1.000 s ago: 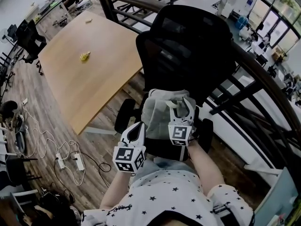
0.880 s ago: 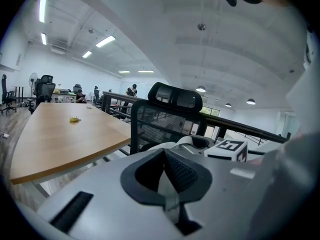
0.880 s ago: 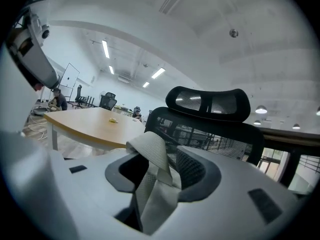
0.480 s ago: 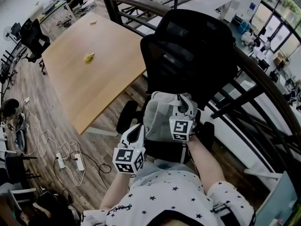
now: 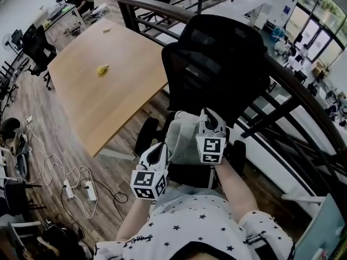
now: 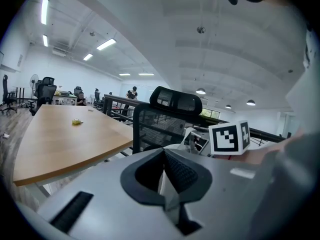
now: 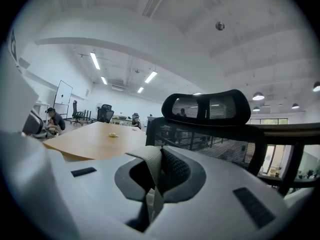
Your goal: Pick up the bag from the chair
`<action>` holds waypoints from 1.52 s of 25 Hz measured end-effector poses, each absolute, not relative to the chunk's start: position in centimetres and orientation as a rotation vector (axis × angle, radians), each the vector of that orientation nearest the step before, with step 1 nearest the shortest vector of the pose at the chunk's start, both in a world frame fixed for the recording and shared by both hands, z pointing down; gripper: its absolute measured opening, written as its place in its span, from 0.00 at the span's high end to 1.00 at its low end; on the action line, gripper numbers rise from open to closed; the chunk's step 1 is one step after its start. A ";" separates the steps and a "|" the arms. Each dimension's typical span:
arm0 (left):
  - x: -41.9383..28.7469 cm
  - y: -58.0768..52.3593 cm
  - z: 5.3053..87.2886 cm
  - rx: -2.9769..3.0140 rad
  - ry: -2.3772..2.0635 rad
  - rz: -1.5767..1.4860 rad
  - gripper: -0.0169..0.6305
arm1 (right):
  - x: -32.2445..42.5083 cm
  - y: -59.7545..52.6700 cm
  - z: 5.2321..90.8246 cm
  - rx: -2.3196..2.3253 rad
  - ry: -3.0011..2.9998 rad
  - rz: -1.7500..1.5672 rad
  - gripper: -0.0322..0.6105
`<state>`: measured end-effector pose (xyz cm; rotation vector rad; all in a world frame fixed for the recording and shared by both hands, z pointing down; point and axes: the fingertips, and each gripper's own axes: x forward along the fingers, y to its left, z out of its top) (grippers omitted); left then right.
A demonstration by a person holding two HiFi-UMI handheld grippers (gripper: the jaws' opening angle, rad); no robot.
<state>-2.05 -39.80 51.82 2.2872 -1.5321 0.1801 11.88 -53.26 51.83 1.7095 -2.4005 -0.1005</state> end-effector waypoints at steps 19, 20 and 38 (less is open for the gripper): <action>-5.1 -30.0 47.7 2.354 -1.513 0.058 0.96 | 11.7 -41.9 43.9 1.870 -2.335 -0.143 0.96; -5.2 -29.3 47.4 2.359 -1.515 0.057 0.96 | 11.6 -41.2 43.5 1.878 -2.335 -0.149 0.96; -7.9 -9.3 47.9 2.427 -1.465 0.062 0.96 | 9.0 -19.4 39.0 1.919 -2.363 -0.172 0.96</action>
